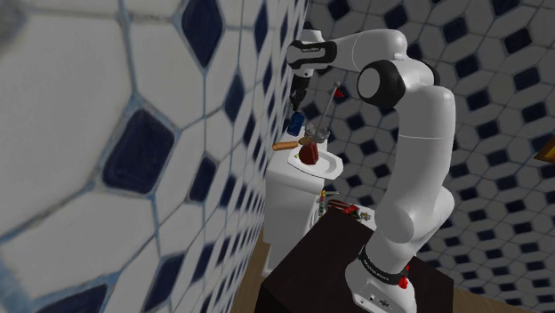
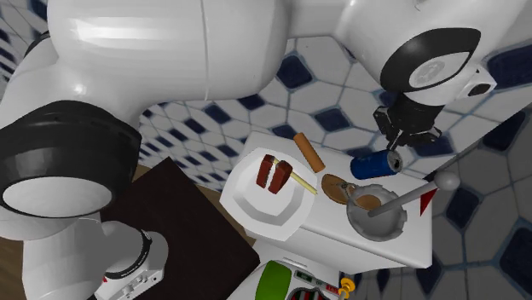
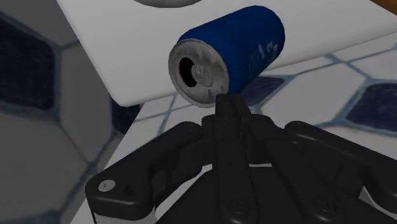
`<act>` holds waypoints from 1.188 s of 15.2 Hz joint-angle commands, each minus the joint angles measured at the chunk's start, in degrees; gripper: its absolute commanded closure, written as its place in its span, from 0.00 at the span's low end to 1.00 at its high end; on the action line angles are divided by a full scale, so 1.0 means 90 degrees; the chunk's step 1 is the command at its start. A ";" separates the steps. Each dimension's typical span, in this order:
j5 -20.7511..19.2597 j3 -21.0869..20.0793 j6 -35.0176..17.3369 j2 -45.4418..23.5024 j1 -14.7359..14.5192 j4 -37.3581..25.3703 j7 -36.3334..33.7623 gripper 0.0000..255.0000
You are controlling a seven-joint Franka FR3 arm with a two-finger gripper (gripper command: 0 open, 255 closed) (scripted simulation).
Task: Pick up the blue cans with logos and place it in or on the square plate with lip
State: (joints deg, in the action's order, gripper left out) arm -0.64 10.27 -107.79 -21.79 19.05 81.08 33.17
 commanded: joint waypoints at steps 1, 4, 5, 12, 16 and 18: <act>0.1041 -0.0251 0.0228 -0.0255 0.0215 -0.0239 -0.0050 1.00; 0.0569 -0.0201 -0.0259 0.0245 0.0454 0.0378 0.0380 0.00; 0.1265 -0.0277 -0.0561 0.0511 0.0824 0.0843 0.0838 0.00; 0.2680 -0.0396 -0.1228 0.0671 0.1374 0.1711 0.1841 0.00; 0.2716 -0.0423 -0.1402 0.0580 0.1346 0.1789 0.1863 0.00; 0.2716 -0.0423 -0.1402 0.0580 0.1346 0.1788 0.1864 0.00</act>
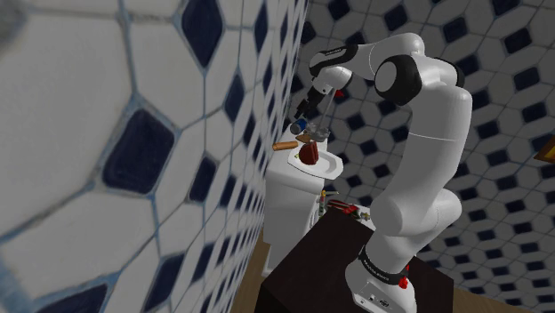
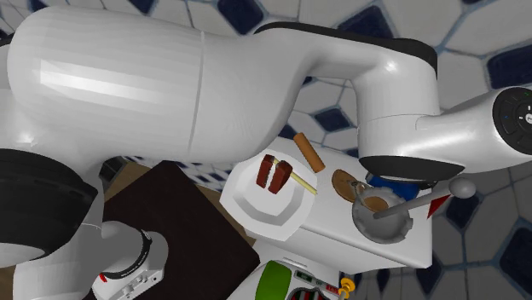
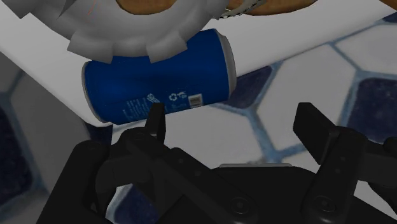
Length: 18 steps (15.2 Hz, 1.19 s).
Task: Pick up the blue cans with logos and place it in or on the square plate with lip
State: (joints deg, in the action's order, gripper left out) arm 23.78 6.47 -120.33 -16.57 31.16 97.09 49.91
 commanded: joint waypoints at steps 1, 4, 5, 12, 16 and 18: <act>0.0002 0.0000 -0.0008 0.0000 0.0000 0.0009 0.0003 0.00; 0.0002 0.0000 -0.0008 0.0000 0.0001 0.0009 0.0003 0.00; 0.0002 0.0000 -0.0008 0.0001 0.0000 0.0010 0.0003 1.00; 0.0002 0.0000 -0.0007 0.0002 0.0000 0.0010 0.0002 1.00; -0.0415 0.0188 0.0003 -0.0254 -0.0269 -0.0345 -0.1624 0.00; -0.1042 0.0741 0.0551 -0.0998 -0.0782 -0.1421 -0.4661 0.00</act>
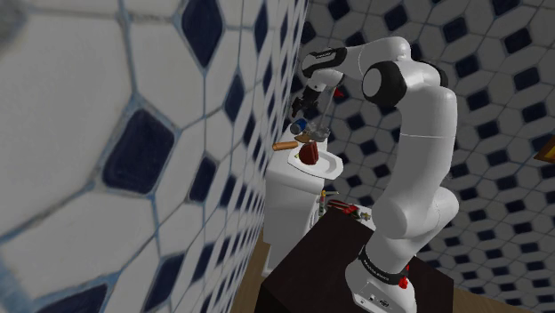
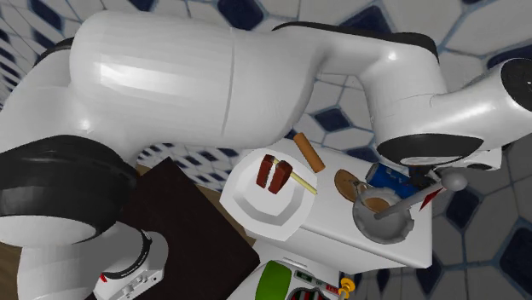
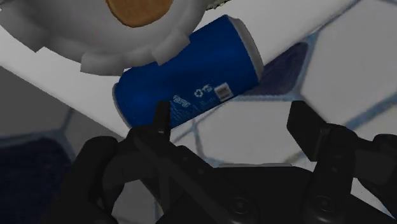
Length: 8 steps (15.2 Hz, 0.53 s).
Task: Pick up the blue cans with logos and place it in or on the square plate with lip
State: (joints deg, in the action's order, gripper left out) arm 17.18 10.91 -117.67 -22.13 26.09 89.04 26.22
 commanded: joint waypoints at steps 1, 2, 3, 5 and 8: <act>-0.0473 0.0528 0.0758 -0.0861 -0.0378 -0.1241 -0.3411 0.00; -0.0536 0.0783 0.1393 -0.1410 -0.0439 -0.2081 -0.4712 0.00; -0.0506 0.0976 0.1969 -0.1889 -0.0421 -0.2830 -0.5666 0.00; -0.0489 0.0992 0.1798 -0.1890 -0.0455 -0.2654 -0.5647 0.00; -0.0476 0.0985 0.1551 -0.1904 -0.0484 -0.2415 -0.5627 0.00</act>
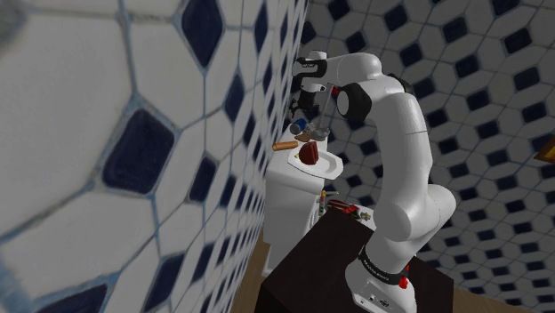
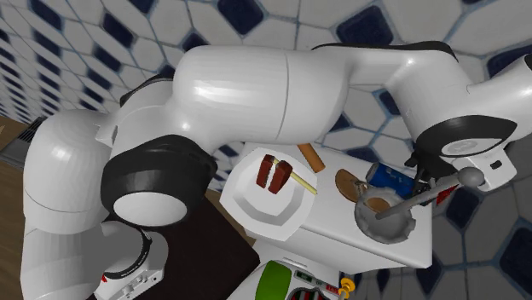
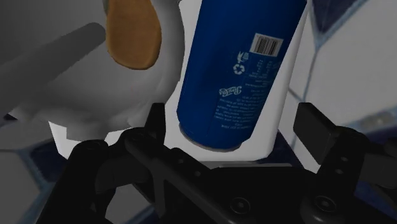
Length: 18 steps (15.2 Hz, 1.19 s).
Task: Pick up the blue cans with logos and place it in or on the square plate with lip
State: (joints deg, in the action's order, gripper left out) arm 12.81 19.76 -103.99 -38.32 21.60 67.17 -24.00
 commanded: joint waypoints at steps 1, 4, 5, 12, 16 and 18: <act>0.0014 -0.0003 -0.0048 -0.0113 0.0008 0.0087 -0.0040 0.00; 0.0014 -0.0021 -0.0173 -0.0128 0.0005 0.0196 -0.0034 0.00; 0.0011 -0.0026 -0.0173 -0.0127 0.0008 0.0197 -0.0035 0.00; 0.0025 -0.0060 -0.0254 -0.0244 0.0026 0.0157 -0.0051 1.00; 0.0030 -0.0048 -0.0385 -0.0166 0.0036 0.0371 0.0011 1.00; -0.0006 -0.0035 -0.0643 0.0036 -0.0086 0.0838 -0.0012 1.00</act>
State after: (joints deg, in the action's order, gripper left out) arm 12.62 19.67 -110.41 -35.58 21.07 72.55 -24.12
